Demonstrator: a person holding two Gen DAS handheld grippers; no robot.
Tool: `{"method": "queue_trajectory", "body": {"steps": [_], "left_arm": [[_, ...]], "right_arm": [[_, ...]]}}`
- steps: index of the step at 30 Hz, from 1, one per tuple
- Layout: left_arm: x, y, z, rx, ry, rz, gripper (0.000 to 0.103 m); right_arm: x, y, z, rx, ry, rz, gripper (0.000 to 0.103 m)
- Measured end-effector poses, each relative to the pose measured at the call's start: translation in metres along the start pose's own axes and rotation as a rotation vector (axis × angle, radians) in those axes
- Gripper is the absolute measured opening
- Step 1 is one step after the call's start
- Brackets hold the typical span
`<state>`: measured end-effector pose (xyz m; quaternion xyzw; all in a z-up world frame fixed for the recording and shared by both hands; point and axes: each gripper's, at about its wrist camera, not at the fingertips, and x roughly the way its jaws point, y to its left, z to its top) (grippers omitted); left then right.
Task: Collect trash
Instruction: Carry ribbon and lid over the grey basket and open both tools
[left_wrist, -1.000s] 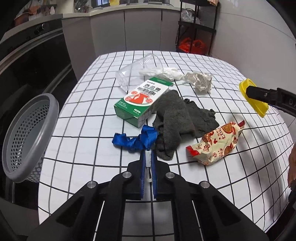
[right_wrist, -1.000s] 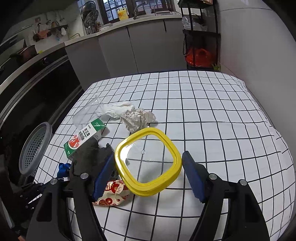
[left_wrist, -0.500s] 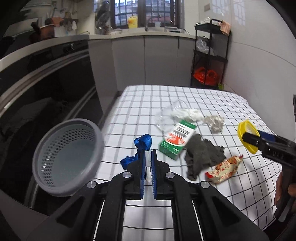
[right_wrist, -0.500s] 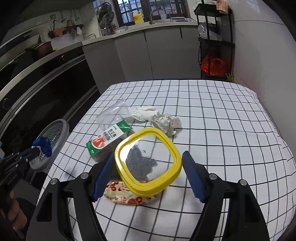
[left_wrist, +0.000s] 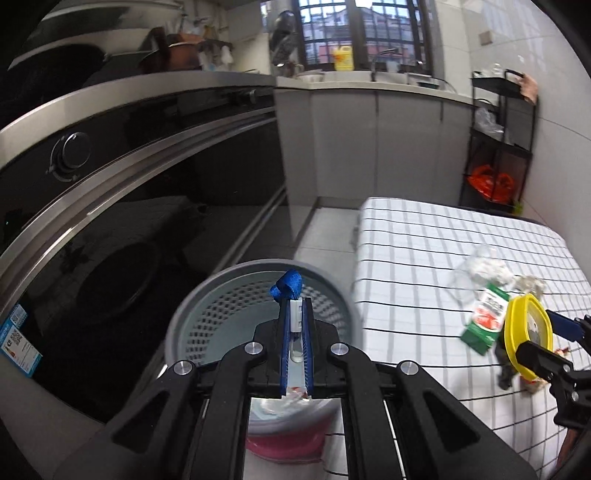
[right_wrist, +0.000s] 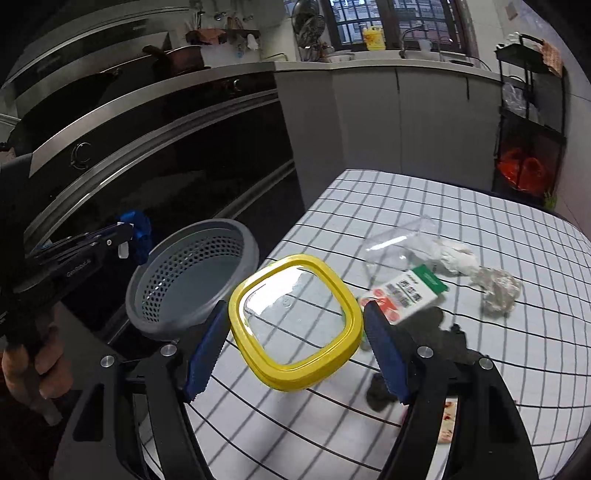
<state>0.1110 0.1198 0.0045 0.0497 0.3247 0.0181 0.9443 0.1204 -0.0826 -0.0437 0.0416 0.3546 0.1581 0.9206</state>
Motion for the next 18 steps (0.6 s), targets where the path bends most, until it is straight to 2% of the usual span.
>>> {"method": "queue_trajectory", "body": {"steps": [7,12,18], "left_arm": [[0.033,0.048,-0.003,-0.074,0.049,0.088,0.007],[0.053,0.06,-0.012,-0.113,0.108,0.082,0.007],[0.067,0.072,-0.017,-0.145,0.135,0.093,0.007]], "right_arm": [[0.054,0.05,0.029,-0.073,0.008,0.08,0.071],[0.09,0.069,0.04,-0.093,0.047,0.11,0.071],[0.116,0.08,0.041,-0.12,0.079,0.116,0.071]]}}
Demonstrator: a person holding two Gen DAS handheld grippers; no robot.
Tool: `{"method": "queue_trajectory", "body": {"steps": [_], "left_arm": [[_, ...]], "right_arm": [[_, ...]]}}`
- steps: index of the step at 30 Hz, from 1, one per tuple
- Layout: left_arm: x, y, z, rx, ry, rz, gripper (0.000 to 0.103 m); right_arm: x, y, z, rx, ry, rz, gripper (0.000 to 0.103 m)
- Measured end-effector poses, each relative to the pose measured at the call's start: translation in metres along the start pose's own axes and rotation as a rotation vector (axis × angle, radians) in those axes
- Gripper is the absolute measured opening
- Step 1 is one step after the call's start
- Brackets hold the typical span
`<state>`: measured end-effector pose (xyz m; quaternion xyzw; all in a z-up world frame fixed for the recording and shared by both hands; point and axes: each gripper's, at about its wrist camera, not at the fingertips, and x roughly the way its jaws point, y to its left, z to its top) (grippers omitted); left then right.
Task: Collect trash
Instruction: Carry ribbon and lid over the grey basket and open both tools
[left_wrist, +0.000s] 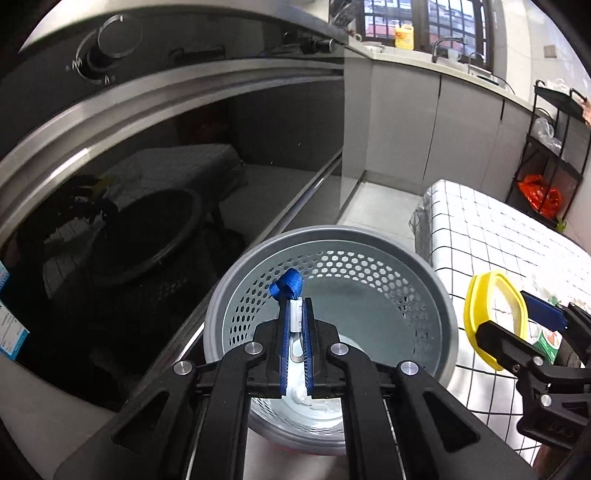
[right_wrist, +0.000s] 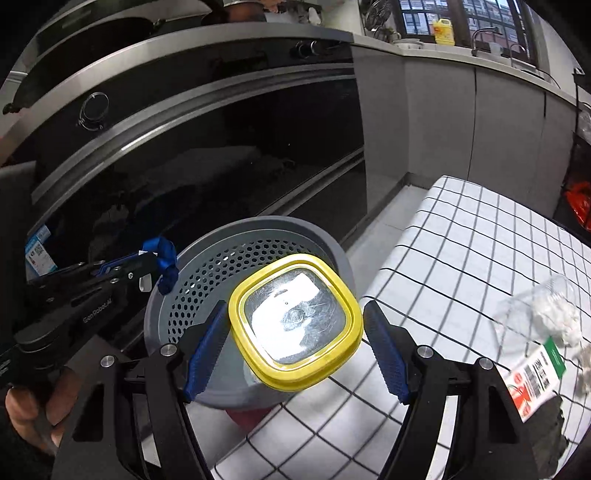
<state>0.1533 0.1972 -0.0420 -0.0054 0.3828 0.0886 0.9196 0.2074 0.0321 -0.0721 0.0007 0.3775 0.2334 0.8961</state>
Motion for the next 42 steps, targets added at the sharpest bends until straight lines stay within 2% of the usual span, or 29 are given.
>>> {"method": "queue_trajectory", "body": {"steps": [8,15,20,25,33,42], "left_arm": [[0.017,0.005,-0.001,-0.007,0.041,0.005,0.007],[0.03,0.011,0.0,-0.026,0.093,-0.021,0.007],[0.031,0.014,-0.001,-0.039,0.104,-0.026,0.007],[0.028,0.017,-0.002,-0.045,0.104,-0.022,0.013],[0.023,0.022,-0.001,-0.064,0.082,-0.013,0.047],[0.021,0.025,0.0,-0.074,0.071,-0.011,0.049]], "right_arm": [[0.03,0.009,0.008,-0.004,0.033,0.019,0.071],[0.052,0.011,0.013,0.014,0.075,0.037,0.071],[0.052,0.008,0.013,0.024,0.07,0.04,0.072],[0.047,0.0,0.016,0.047,0.057,0.043,0.078],[0.047,0.007,0.017,0.01,0.045,0.011,0.078],[0.041,0.009,0.014,0.011,0.043,0.006,0.078]]}}
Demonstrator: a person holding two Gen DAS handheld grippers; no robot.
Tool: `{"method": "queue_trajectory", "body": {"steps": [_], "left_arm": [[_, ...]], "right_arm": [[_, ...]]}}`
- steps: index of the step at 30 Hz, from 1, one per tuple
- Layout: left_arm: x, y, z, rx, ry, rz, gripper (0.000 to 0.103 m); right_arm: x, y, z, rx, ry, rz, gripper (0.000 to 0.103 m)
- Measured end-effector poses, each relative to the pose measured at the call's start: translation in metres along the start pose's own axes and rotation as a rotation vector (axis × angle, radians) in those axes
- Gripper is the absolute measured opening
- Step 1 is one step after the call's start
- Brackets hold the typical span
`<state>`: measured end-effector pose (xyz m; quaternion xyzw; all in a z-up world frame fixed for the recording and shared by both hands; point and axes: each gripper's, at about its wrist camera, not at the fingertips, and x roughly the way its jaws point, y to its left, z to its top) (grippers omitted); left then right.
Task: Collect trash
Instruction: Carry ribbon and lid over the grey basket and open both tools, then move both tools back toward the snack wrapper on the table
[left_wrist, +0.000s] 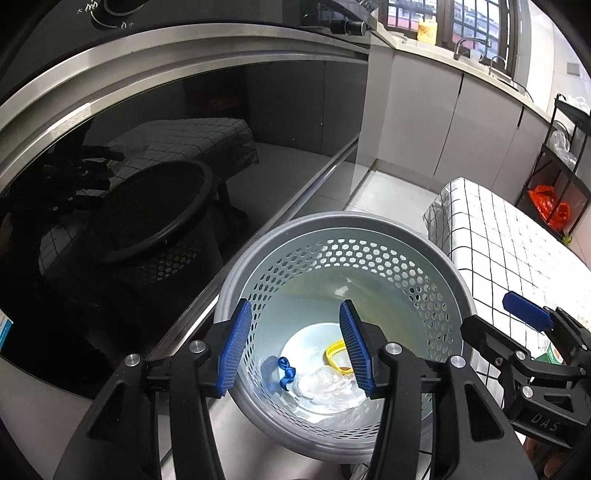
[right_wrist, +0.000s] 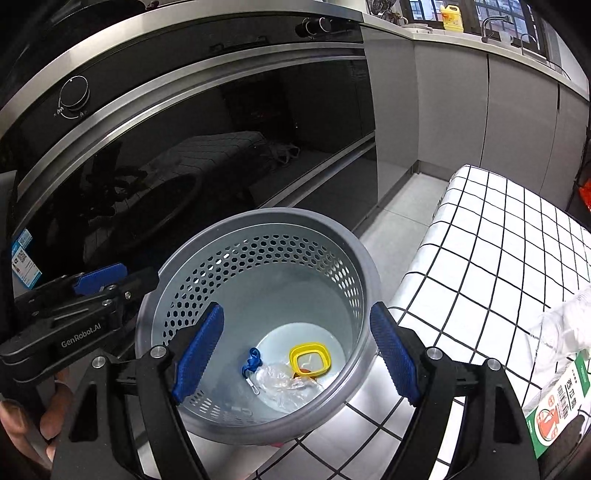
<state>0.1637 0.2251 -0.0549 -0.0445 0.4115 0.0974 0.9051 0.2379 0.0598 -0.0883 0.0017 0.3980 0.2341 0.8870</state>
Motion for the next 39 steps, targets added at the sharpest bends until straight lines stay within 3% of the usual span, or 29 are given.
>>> {"method": "queue_trajectory", "body": {"steps": [4,6,11,25,32,39], "left_arm": [[-0.002,0.0,0.001,-0.001,-0.006,-0.003,0.052],[-0.006,0.0,0.0,-0.003,-0.022,-0.004,0.063],[-0.013,-0.005,0.0,0.01,-0.058,-0.008,0.063],[-0.054,-0.035,-0.014,0.06,-0.159,-0.065,0.082],[-0.081,-0.064,-0.033,0.106,-0.192,-0.126,0.086],[-0.095,-0.099,-0.062,0.15,-0.159,-0.21,0.086]], "right_arm": [[-0.007,0.001,-0.004,0.001,-0.005,-0.01,0.078],[-0.012,0.001,-0.009,-0.003,-0.008,-0.022,0.078],[-0.031,0.0,-0.024,0.003,-0.021,-0.042,0.078],[-0.091,-0.026,-0.094,0.124,-0.039,-0.121,0.078],[-0.143,-0.057,-0.13,0.157,-0.054,-0.229,0.078],[-0.201,-0.105,-0.159,0.232,-0.059,-0.358,0.078]]}}
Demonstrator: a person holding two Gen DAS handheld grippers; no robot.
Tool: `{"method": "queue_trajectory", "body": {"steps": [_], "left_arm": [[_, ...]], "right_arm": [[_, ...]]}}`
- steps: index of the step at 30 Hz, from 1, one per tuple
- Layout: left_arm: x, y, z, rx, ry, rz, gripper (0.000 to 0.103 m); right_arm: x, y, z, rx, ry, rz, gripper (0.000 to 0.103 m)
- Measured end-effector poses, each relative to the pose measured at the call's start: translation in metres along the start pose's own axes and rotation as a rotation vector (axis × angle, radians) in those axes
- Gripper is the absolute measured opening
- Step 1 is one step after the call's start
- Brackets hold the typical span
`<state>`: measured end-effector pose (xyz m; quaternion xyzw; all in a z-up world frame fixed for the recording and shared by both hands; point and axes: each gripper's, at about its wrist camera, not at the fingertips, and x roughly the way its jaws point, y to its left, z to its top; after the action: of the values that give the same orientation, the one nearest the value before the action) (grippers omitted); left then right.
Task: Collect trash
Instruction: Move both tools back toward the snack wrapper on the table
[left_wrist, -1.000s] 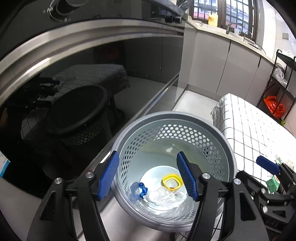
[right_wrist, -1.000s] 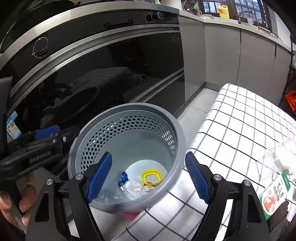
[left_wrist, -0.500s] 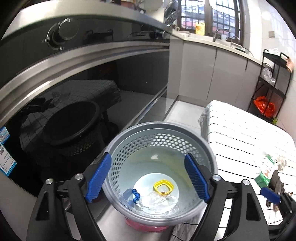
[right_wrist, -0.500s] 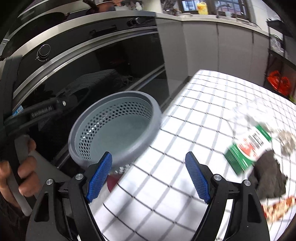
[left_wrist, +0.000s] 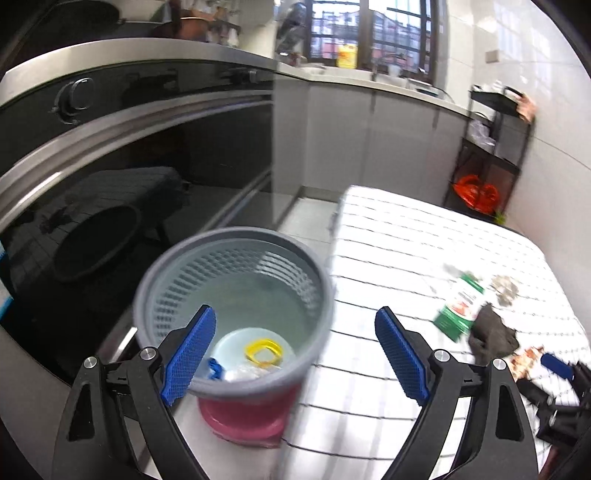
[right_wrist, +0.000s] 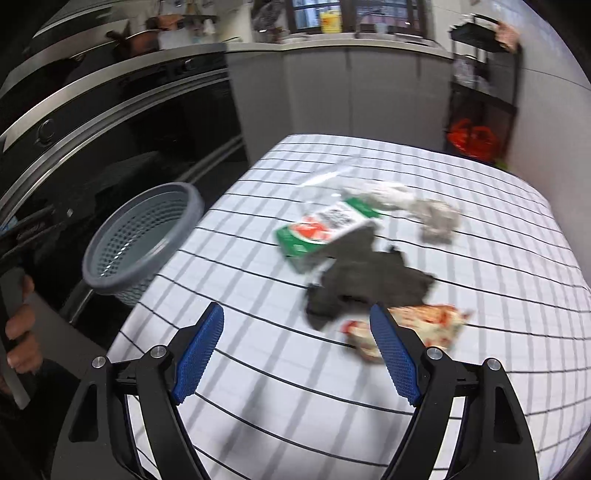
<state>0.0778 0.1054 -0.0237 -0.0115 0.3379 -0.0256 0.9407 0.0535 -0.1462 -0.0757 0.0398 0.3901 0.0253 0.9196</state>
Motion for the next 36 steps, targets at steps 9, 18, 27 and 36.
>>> {"method": "queue_trajectory", "body": {"steps": [9,18,27,36], "left_arm": [[-0.007,-0.073,-0.021,0.097,0.029,-0.079,0.087],[0.004,-0.114,-0.028,0.128,0.033,-0.086,0.088],[0.021,-0.117,-0.037,0.152,0.063,-0.063,0.088],[0.029,-0.12,-0.042,0.161,0.087,-0.074,0.088]], "right_arm": [[-0.015,-0.065,-0.019,0.042,0.051,-0.072,0.078],[0.018,-0.088,-0.013,0.049,0.119,-0.014,0.078],[0.051,-0.105,-0.004,0.055,0.154,0.042,0.078],[0.066,-0.101,-0.002,0.044,0.163,0.08,0.073]]}}
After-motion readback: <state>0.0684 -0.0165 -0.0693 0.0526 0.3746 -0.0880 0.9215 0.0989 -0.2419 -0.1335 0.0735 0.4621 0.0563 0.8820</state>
